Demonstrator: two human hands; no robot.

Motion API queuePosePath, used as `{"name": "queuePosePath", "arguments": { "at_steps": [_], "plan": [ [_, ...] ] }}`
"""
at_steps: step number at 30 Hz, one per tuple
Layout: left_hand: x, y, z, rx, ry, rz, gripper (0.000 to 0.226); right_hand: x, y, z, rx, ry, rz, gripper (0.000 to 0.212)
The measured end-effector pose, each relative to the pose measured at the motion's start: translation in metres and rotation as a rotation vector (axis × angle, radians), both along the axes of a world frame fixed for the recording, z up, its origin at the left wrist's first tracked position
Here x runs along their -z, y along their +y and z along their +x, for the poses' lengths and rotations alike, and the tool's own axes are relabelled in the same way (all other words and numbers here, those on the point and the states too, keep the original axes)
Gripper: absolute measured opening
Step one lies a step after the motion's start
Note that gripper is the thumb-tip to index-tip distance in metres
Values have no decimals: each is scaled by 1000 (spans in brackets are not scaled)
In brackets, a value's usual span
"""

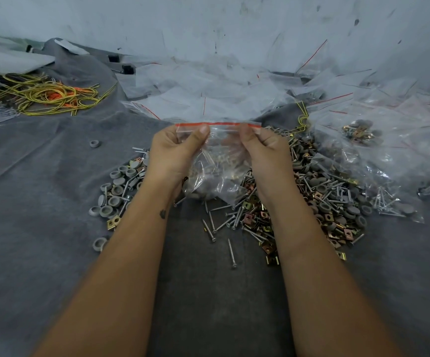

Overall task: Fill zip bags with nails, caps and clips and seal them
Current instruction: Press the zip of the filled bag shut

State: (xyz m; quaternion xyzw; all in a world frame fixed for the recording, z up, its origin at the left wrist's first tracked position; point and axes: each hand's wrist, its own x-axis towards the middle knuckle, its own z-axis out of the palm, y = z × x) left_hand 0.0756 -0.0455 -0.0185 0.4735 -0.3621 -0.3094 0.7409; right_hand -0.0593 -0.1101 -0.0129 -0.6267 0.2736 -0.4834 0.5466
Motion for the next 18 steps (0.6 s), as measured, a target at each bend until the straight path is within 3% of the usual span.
{"name": "queuePosePath", "arguments": {
  "at_steps": [4, 8, 11, 13, 15, 17, 18],
  "plan": [
    [0, 2, 6, 14, 70, 7, 16, -1, -1, 0, 4, 57, 36, 31],
    [-1, -1, 5, 53, 50, 29, 25, -6, -1, -2, -3, -6, 150, 29],
    [-8, -1, -3, 89, 111, -17, 33, -18, 5, -10, -89, 83, 208, 56],
    [-12, -2, -7, 147, 145, -70, 36, -20, 7, -18, -140, 285, 75, 44],
    [-17, -2, -11, 228, 137, -62, 42, -24, 8, -26, -128, 413, -75, 18],
    [-18, -2, -13, 310, 57, 56, 61, -31, 5, -34, -76, 379, -103, 15],
    [-19, -2, -15, 339, -67, 153, 65, -36, 1, -39, -41, 338, -76, 17]
  ]
}}
